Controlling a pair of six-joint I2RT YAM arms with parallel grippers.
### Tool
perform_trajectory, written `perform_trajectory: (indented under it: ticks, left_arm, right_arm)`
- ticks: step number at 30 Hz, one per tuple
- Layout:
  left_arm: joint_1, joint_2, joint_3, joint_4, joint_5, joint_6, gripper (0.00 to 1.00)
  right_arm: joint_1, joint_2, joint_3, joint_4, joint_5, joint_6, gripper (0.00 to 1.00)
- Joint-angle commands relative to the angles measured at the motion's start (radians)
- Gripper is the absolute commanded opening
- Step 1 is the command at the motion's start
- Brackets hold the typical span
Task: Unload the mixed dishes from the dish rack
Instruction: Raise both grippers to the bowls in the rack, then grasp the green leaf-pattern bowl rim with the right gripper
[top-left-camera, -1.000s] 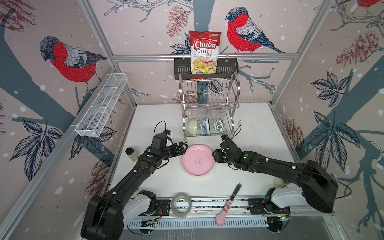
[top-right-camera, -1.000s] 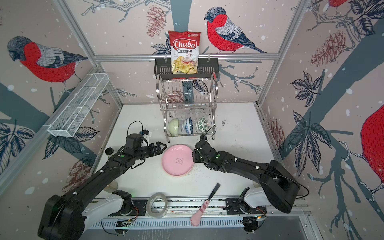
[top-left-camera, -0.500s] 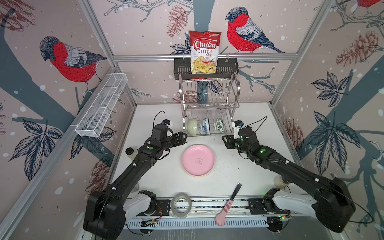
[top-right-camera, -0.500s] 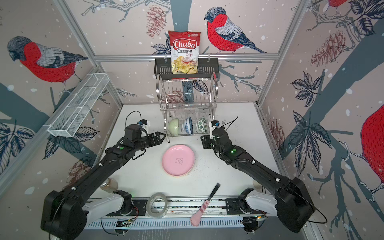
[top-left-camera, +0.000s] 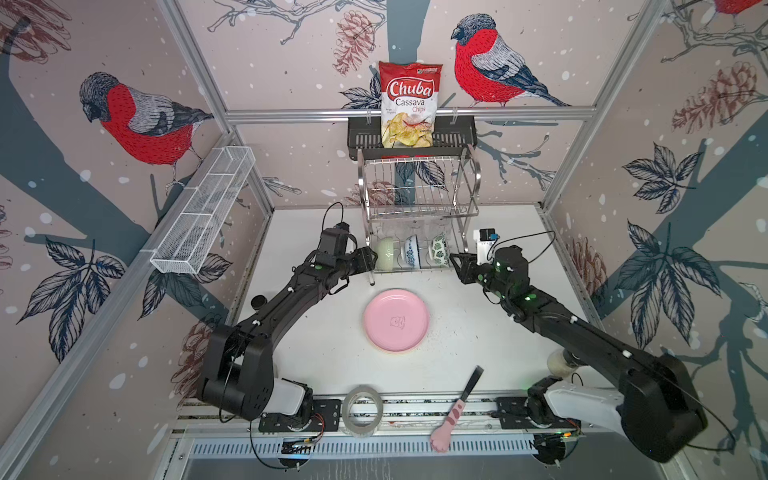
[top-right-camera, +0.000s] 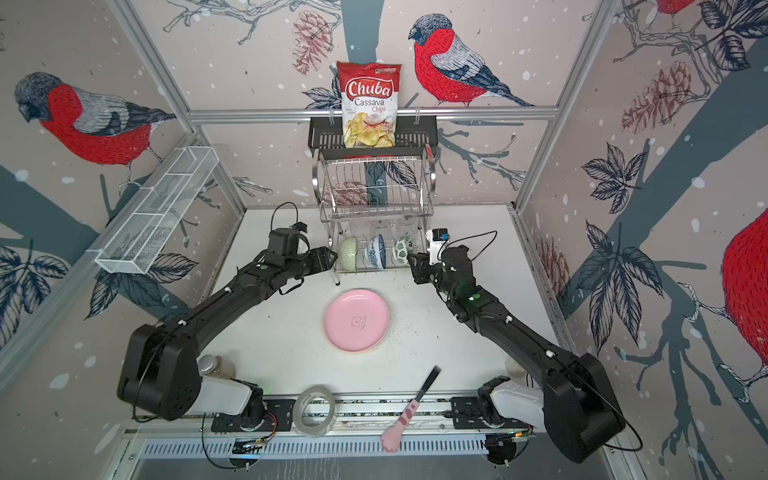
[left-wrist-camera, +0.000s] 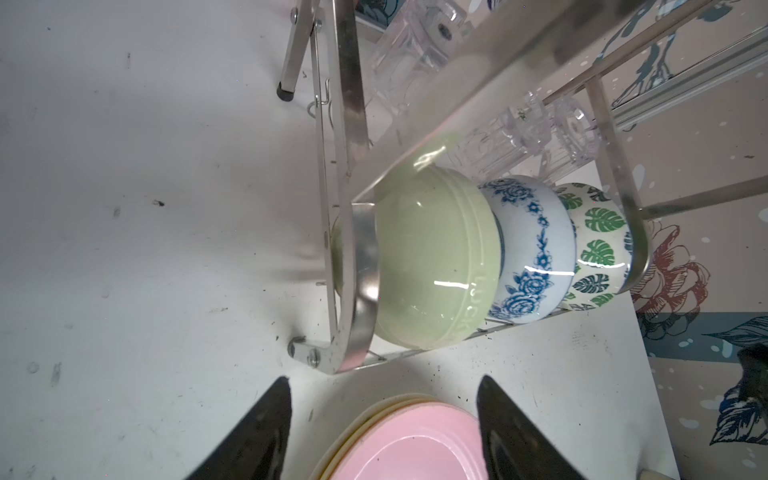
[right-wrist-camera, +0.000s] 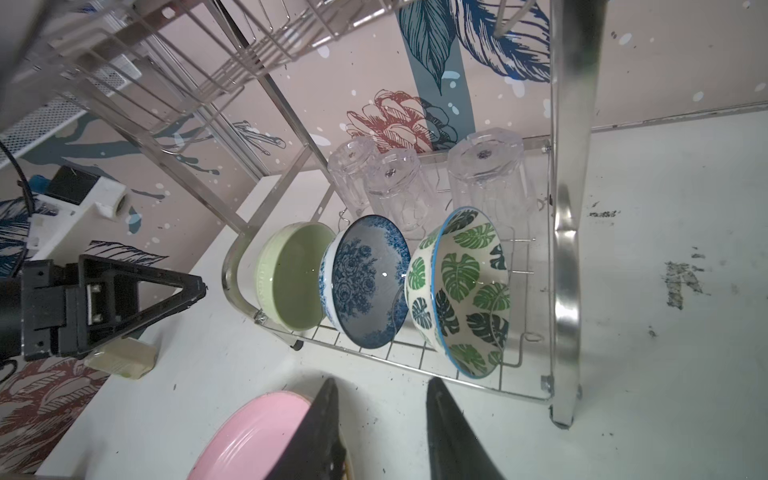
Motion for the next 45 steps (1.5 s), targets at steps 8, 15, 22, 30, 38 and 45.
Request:
perform_trajectory:
  ticks: [8, 15, 22, 30, 38, 45]
  left_arm:
    - [0.032, 0.054, 0.029, 0.003, 0.003, 0.022, 0.62]
    - [0.032, 0.094, 0.049, 0.015, 0.01, 0.017, 0.5]
    - [0.032, 0.121, 0.064, 0.005, 0.011, 0.017, 0.35]
    - [0.032, 0.112, 0.05, -0.015, -0.001, 0.028, 0.28]
    - [0.033, 0.11, 0.041, -0.017, 0.0, 0.028, 0.27]
    - [0.032, 0.112, 0.041, -0.026, -0.004, 0.036, 0.27]
  right_arm:
    - [-0.037, 0.198, 0.11, 0.095, -0.063, -0.054, 0.32]
    - [-0.044, 0.26, 0.132, 0.122, -0.068, -0.059, 0.32]
    - [-0.047, 0.306, 0.147, 0.137, -0.092, -0.057, 0.32]
    - [-0.061, 0.365, 0.193, 0.125, -0.098, -0.053, 0.31]
    - [-0.073, 0.415, 0.221, 0.129, -0.136, -0.039, 0.31]
    - [-0.081, 0.462, 0.224, 0.144, -0.19, 0.009, 0.26]
